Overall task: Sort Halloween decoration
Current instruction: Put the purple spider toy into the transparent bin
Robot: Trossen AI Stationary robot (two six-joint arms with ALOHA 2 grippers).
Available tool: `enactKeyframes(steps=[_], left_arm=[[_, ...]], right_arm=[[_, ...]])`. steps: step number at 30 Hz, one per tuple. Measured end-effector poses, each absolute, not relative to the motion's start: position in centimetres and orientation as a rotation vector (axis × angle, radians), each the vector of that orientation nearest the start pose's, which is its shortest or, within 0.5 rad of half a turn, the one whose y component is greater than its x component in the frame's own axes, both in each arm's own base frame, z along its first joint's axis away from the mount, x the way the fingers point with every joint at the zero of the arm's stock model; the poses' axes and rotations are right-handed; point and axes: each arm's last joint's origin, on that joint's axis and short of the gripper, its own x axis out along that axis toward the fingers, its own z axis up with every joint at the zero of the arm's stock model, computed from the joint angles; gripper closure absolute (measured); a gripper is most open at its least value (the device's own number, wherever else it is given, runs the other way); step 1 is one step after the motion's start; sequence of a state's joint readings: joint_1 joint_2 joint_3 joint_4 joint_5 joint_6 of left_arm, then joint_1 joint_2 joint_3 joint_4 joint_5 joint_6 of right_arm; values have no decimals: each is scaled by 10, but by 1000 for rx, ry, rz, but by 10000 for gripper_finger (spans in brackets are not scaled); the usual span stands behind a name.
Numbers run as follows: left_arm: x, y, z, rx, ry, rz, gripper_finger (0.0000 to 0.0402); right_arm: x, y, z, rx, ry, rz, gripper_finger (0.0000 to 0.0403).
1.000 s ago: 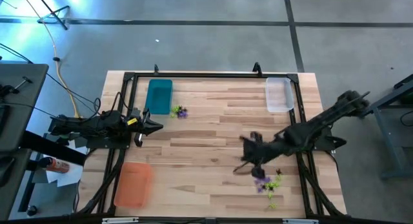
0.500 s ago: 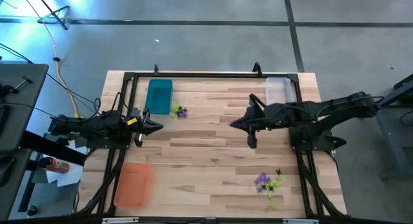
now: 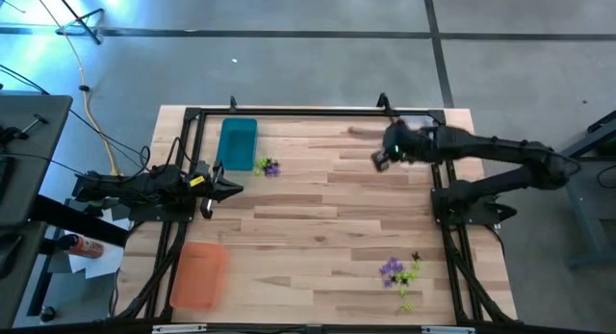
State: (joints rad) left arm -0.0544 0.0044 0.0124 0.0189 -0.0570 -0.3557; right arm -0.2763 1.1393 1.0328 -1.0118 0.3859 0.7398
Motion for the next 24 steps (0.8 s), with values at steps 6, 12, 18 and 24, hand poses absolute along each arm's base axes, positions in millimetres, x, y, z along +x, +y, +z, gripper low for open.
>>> enactKeyframes(steps=[6, 12, 18, 24], left_arm=[[97, -4, 169, -357, -27, -2, 402], [97, -4, 169, -357, -27, -2, 402], [97, -4, 169, -357, -27, -2, 402], [97, -4, 169, -357, -27, -3, 402]], right_arm=[[169, -125, 277, 754, 928, -1201, 403], [158, -169, 249, 881, 1044, -1356, 403], [154, -196, 222, 966, 1118, -1446, 403], [153, -212, 203, 1014, 1157, -1450, 403]])
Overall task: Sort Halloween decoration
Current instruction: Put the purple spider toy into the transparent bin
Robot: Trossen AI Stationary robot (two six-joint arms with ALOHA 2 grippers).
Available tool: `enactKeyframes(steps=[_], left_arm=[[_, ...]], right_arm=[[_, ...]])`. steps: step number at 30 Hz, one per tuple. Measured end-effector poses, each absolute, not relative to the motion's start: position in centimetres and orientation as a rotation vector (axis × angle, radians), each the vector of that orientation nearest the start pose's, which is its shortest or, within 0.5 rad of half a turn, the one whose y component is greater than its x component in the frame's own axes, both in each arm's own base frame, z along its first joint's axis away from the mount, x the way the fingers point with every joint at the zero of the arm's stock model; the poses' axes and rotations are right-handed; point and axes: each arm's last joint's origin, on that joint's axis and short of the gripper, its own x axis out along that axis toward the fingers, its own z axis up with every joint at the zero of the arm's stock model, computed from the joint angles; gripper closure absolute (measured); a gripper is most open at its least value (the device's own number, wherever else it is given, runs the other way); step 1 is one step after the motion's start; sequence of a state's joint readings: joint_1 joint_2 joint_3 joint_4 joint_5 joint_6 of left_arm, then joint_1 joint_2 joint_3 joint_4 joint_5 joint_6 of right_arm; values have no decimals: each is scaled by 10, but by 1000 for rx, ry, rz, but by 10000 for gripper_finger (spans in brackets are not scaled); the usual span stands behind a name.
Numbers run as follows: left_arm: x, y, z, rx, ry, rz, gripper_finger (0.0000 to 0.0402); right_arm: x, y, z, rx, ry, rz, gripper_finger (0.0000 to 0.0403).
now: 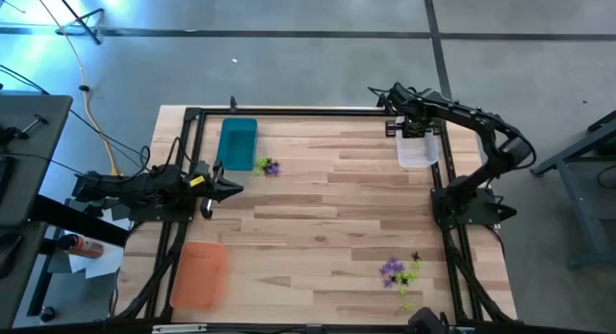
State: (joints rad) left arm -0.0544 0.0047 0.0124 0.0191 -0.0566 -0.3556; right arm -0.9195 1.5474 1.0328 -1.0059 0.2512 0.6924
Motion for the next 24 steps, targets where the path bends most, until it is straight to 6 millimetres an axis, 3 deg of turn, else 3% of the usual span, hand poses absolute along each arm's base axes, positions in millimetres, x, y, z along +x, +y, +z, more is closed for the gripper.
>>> enactKeyframes(steps=[13, 20, 24], left_arm=[[97, -4, 169, -357, -27, -3, 402], [97, -4, 169, -357, -27, -3, 402], [97, -4, 169, -357, -27, -3, 401]], right_arm=[[138, -235, 192, 1130, 1106, -1419, 403], [135, -226, 167, 1205, 1095, -1373, 403], [139, -226, 168, 1155, 1076, -1394, 403]])
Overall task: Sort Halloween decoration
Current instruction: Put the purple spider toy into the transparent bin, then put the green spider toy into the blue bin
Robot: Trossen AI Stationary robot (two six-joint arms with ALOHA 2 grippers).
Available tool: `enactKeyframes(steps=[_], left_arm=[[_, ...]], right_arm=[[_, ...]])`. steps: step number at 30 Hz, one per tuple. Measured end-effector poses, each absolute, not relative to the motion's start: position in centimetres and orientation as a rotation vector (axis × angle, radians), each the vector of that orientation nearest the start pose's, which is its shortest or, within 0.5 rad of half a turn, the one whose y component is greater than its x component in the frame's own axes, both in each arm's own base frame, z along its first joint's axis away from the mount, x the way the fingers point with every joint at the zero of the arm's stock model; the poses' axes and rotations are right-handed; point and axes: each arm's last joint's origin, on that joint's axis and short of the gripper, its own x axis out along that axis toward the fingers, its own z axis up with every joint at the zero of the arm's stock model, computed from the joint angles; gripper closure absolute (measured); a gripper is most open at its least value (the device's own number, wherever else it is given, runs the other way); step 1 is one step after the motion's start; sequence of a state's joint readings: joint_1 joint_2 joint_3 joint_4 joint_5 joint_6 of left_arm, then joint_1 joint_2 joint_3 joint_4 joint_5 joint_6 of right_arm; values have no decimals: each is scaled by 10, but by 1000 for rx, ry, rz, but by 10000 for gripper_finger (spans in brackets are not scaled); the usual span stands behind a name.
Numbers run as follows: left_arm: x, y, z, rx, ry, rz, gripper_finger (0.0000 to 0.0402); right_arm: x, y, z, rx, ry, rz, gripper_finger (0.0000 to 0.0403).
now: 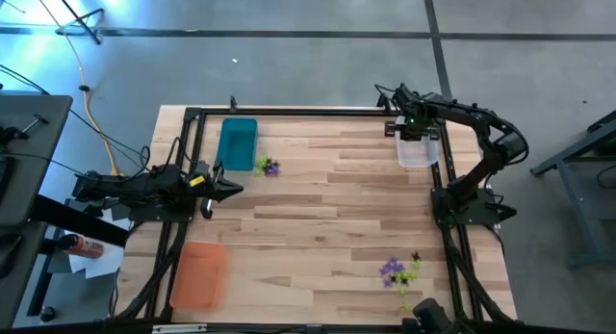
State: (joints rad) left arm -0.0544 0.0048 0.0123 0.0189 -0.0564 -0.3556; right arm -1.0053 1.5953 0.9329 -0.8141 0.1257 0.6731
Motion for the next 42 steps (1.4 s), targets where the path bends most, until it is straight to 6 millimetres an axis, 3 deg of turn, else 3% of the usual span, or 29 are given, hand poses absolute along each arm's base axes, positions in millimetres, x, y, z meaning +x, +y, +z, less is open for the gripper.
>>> enactKeyframes(steps=[12, 25, 29, 35, 39, 42], left_arm=[[97, -4, 169, -357, -27, -2, 402], [97, -4, 169, -357, -27, -3, 401], [97, -4, 169, -357, -27, -2, 401], [97, -4, 169, -357, -27, -2, 401], [97, -4, 169, -357, -27, -3, 401], [97, -4, 169, -357, -27, -2, 401]], right_arm=[[137, -226, 168, 1150, 1099, -1378, 390], [138, -228, 176, 1116, 1120, -1364, 231], [139, -229, 211, 1008, 1022, -1355, 218], [130, -213, 294, 819, 678, -1313, 230], [128, -183, 342, 717, 405, -1045, 242], [132, -154, 364, 672, 302, -816, 254]])
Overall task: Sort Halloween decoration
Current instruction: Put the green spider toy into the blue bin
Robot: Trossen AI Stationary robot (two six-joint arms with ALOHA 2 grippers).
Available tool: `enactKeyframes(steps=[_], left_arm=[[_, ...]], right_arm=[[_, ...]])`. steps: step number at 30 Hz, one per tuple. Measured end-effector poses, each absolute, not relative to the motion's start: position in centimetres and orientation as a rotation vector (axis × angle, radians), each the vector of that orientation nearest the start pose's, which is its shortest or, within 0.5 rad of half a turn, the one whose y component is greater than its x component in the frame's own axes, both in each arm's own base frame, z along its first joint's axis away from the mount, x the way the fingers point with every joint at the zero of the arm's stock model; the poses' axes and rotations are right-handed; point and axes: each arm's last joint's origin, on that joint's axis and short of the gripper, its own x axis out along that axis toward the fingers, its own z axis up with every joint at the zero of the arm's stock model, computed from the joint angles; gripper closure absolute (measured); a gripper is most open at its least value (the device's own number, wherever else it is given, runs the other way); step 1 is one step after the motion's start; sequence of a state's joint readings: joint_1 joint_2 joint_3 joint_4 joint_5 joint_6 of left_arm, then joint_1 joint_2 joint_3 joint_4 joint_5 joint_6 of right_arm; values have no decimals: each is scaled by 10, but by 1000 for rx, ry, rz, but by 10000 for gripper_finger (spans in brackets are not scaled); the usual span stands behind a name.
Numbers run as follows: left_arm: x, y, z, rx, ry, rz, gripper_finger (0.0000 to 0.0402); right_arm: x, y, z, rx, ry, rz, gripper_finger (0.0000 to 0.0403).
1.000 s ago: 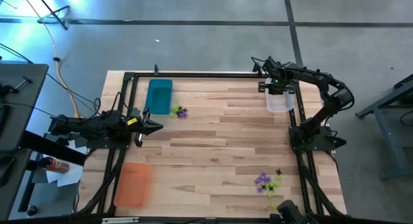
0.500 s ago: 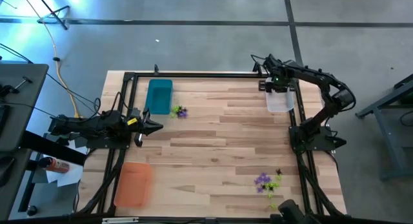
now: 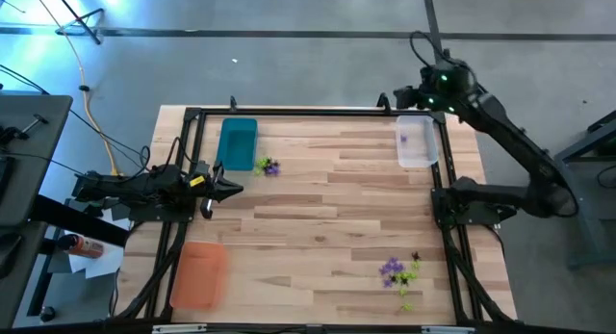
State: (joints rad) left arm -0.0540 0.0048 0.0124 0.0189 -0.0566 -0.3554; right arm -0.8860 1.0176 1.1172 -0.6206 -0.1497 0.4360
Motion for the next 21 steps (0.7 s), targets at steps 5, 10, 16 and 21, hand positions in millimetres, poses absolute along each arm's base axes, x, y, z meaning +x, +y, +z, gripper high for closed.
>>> enactKeyframes(steps=[5, 10, 16, 21], left_arm=[[97, -4, 170, -340, -34, -2, 402], [97, -3, 176, -344, -95, -8, 402], [96, -2, 180, -335, -148, 26, 401], [96, 0, 188, -441, -226, 81, 401]], right_arm=[[140, -105, 383, 599, 269, -529, 277], [157, -65, 385, 518, 311, -375, 338], [174, -36, 380, 453, 363, -333, 388], [176, -28, 379, 447, 368, -353, 399]])
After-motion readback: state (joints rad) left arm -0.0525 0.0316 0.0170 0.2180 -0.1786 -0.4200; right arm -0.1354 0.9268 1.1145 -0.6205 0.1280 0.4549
